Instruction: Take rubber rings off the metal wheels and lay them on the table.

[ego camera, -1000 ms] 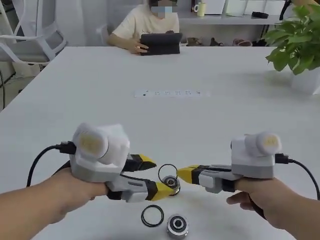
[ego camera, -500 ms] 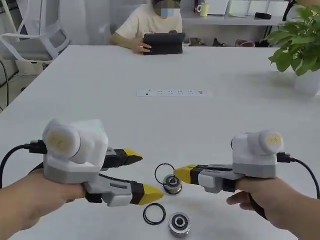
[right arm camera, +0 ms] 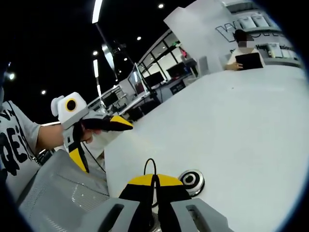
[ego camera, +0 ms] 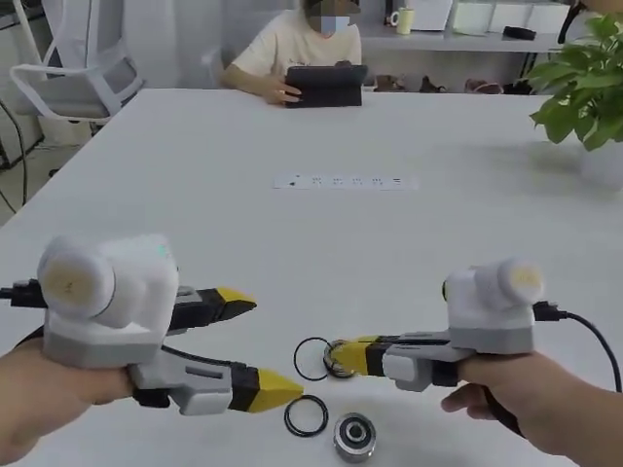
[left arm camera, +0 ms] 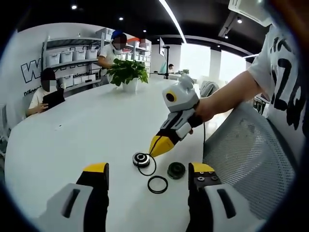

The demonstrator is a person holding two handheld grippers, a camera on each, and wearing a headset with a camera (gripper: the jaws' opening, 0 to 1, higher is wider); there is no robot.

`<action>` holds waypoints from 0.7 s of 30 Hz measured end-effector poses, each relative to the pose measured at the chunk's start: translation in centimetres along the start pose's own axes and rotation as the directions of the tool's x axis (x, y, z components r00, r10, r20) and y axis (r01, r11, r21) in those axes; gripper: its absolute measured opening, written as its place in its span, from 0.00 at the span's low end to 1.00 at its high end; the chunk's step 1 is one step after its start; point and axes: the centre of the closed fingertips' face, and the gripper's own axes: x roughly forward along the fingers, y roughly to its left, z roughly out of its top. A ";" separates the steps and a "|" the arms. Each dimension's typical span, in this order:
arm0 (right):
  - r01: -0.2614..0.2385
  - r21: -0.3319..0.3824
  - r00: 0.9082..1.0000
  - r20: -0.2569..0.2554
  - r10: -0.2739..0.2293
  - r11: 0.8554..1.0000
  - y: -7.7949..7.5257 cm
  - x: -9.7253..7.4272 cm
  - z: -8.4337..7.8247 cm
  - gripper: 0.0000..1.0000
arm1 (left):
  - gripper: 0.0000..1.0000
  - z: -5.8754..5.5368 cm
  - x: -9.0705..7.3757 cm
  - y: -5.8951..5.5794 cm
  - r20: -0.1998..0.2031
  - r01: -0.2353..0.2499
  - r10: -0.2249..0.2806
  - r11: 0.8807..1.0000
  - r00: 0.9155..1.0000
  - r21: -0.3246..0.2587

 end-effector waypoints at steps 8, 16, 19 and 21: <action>-0.025 0.008 0.999 -0.032 0.026 1.000 0.5 0.2 -1.0 0.00 | 0.68 0.0 -0.4 -0.1 -0.003 -0.006 0.006 1.000 1.000 0.000; -0.055 0.008 0.995 -0.086 0.055 0.998 1.3 0.7 -2.3 0.00 | 0.69 -0.1 -0.6 0.0 -0.001 -0.011 0.011 1.000 1.000 -0.012; -0.063 0.009 0.993 -0.101 0.063 0.998 1.4 0.9 -2.6 0.00 | 0.69 -0.1 -0.6 -0.1 -0.001 -0.012 0.012 1.000 1.000 -0.013; -0.065 0.011 0.991 -0.118 0.066 0.998 1.5 1.0 -3.0 0.00 | 0.69 -0.1 -0.6 -0.2 -0.002 -0.012 0.012 1.000 1.000 -0.013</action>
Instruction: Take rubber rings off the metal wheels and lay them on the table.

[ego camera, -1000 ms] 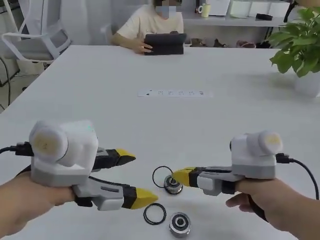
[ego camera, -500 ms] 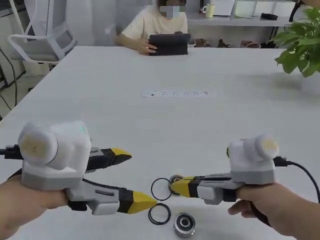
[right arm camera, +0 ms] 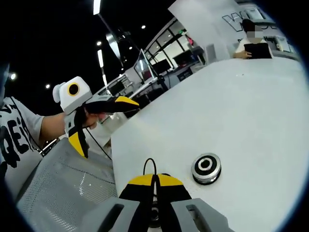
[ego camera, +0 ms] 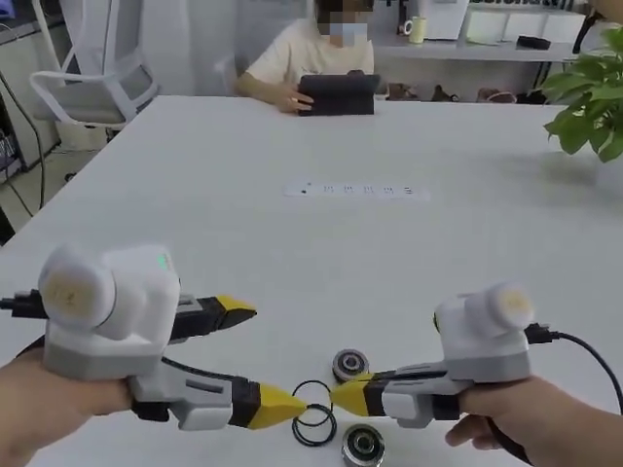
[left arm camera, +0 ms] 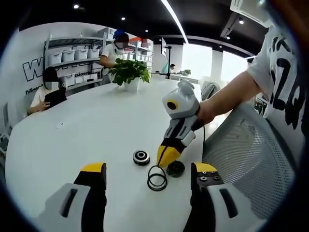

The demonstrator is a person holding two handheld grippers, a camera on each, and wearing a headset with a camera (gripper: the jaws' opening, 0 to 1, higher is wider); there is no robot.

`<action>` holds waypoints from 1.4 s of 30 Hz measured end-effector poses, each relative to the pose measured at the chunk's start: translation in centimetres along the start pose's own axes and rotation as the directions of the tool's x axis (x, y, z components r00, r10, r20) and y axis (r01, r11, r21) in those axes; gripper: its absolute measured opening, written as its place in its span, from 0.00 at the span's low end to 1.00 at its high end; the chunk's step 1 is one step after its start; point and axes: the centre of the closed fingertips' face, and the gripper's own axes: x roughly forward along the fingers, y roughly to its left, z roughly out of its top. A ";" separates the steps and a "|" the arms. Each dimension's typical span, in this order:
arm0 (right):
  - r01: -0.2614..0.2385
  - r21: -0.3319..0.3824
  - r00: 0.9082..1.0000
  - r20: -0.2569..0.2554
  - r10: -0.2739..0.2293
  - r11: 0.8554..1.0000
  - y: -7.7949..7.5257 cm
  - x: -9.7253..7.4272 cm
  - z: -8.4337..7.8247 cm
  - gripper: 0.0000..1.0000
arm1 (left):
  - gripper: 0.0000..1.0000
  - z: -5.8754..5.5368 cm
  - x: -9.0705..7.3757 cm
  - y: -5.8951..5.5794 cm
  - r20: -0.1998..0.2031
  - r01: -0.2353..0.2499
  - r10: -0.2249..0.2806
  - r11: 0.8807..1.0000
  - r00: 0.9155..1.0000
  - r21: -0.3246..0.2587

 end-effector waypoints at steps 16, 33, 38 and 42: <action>0.022 -0.073 0.997 -0.072 -0.027 0.997 -0.2 0.4 -1.2 0.00 | 0.69 0.0 -0.1 -0.3 0.002 0.001 -0.001 1.000 1.000 -0.004; 0.056 -0.174 0.994 -0.088 -0.072 0.983 -0.7 0.2 -1.2 0.14 | 0.69 -0.2 0.0 0.0 -0.006 -0.004 0.004 1.000 1.000 -0.006; 0.062 -0.191 0.994 -0.076 -0.077 0.980 -0.8 -0.1 -0.9 0.17 | 0.69 -0.3 0.0 0.1 -0.009 -0.006 0.006 1.000 1.000 -0.007; 0.063 -0.189 0.996 -0.046 -0.073 0.980 -0.6 -0.3 -0.2 0.20 | 0.69 -0.4 0.1 0.1 -0.013 -0.005 0.005 1.000 1.000 -0.007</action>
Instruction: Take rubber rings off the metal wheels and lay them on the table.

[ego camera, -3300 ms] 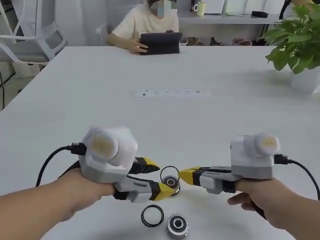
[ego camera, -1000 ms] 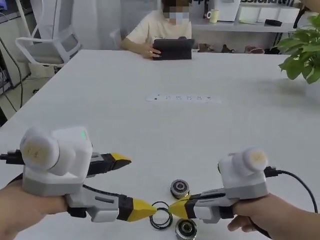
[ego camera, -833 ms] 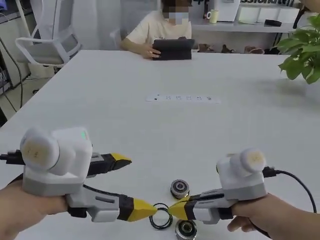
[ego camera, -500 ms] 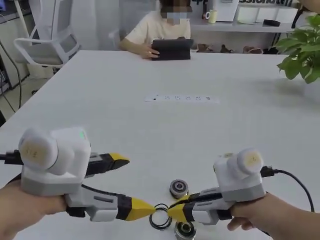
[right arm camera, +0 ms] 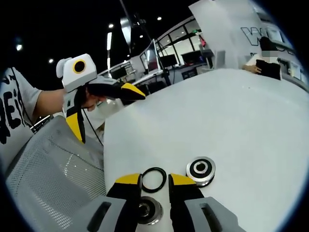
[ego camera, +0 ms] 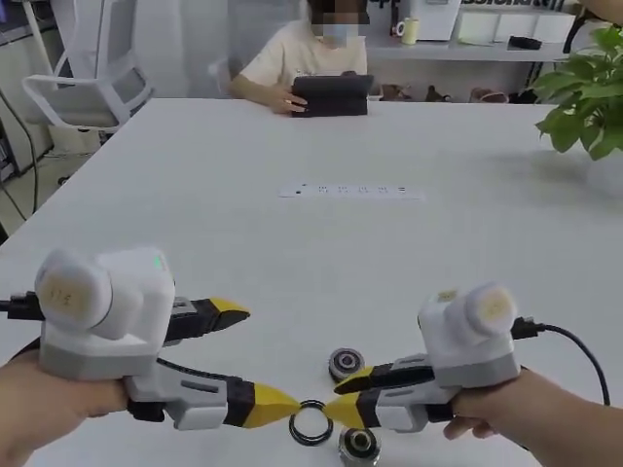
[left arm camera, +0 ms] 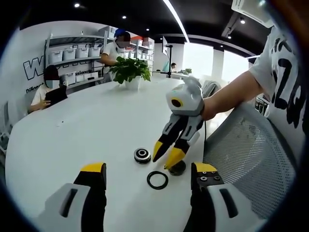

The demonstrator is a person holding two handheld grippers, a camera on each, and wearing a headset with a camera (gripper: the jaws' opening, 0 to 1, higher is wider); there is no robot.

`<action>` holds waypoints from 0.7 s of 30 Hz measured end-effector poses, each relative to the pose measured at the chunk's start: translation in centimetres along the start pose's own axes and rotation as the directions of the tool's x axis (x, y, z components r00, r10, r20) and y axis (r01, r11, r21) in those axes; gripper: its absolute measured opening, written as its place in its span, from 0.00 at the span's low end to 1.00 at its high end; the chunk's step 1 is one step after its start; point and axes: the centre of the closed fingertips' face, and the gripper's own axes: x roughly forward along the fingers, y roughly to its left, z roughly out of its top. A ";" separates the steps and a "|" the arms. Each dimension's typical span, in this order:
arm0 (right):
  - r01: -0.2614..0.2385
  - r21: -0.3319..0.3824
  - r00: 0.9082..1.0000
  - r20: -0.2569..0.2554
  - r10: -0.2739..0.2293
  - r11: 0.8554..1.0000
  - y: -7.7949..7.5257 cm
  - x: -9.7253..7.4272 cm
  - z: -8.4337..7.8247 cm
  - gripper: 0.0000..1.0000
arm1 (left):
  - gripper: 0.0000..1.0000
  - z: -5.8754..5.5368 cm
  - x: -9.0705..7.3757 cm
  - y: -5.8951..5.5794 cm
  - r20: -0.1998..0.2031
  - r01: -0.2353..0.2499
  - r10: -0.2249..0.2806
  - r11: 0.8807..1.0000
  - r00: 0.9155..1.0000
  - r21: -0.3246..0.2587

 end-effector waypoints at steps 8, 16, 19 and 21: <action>-0.001 0.012 0.999 0.048 0.000 1.000 0.0 -0.3 1.1 0.23 | 0.69 0.1 0.1 0.3 0.004 0.000 0.000 1.000 1.000 -0.004; 0.017 0.021 0.996 0.091 -0.018 1.000 -0.7 -1.0 2.1 0.24 | 0.69 0.1 0.2 0.5 0.005 0.000 0.000 1.000 1.000 -0.007; 0.026 0.026 0.994 0.107 -0.029 0.999 -1.0 -1.2 2.4 0.24 | 0.69 0.1 0.2 0.6 0.006 -0.001 0.001 1.000 1.000 -0.010; 0.031 0.035 0.992 0.121 -0.035 0.999 -1.2 -1.4 2.6 0.24 | 0.69 0.1 0.3 0.6 0.004 -0.001 0.001 1.000 1.000 -0.012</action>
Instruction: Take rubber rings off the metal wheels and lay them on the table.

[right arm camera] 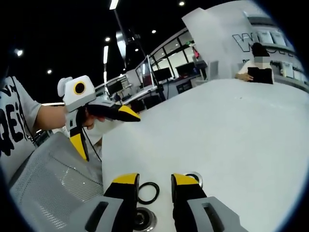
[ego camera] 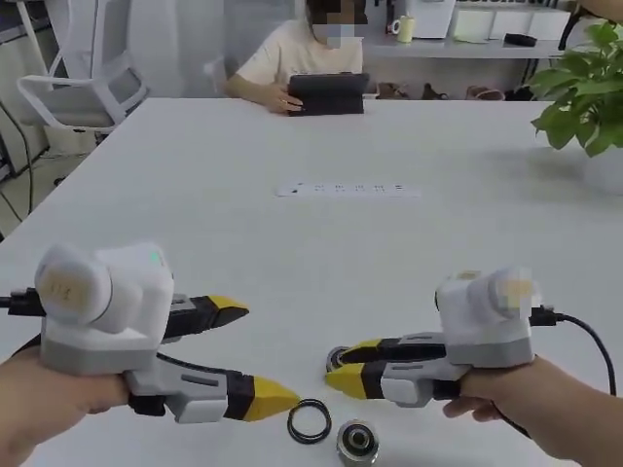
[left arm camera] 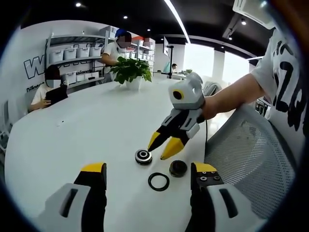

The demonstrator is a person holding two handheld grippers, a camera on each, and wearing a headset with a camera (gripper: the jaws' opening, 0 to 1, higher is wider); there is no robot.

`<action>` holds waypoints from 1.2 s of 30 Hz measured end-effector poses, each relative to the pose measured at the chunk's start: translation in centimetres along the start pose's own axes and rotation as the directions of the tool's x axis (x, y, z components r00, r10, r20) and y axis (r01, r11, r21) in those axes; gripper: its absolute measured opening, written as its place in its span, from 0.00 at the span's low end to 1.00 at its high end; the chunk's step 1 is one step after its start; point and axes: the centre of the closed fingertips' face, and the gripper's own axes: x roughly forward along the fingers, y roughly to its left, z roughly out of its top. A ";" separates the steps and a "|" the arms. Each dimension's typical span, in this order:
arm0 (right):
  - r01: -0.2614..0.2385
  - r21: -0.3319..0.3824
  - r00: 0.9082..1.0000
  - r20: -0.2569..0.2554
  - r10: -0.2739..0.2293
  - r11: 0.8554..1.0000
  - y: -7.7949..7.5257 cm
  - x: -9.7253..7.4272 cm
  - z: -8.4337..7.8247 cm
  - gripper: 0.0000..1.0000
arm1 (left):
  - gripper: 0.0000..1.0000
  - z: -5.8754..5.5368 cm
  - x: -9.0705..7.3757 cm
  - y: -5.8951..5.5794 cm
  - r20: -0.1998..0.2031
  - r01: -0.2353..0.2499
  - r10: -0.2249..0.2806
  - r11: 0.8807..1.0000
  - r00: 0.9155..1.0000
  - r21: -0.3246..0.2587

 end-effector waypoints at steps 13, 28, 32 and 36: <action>0.057 -0.003 0.997 0.054 -0.056 0.998 -1.6 -1.1 1.3 0.26 | 0.67 0.4 0.5 0.4 0.006 -0.003 0.003 1.000 1.000 -0.008; 0.115 -0.003 0.991 0.071 -0.114 0.993 -3.4 -2.3 1.1 0.27 | 0.66 0.2 1.7 1.5 -0.007 -0.011 0.011 1.000 1.000 -0.012; 0.133 -0.008 0.989 0.068 -0.132 0.991 -3.9 -2.6 0.8 0.28 | 0.66 0.2 2.1 1.6 -0.009 -0.009 0.009 1.000 1.000 -0.013; 0.150 -0.013 0.987 0.057 -0.149 0.989 -4.5 -2.8 0.4 0.28 | 0.66 0.3 2.6 1.8 -0.008 -0.005 0.005 1.000 1.000 -0.017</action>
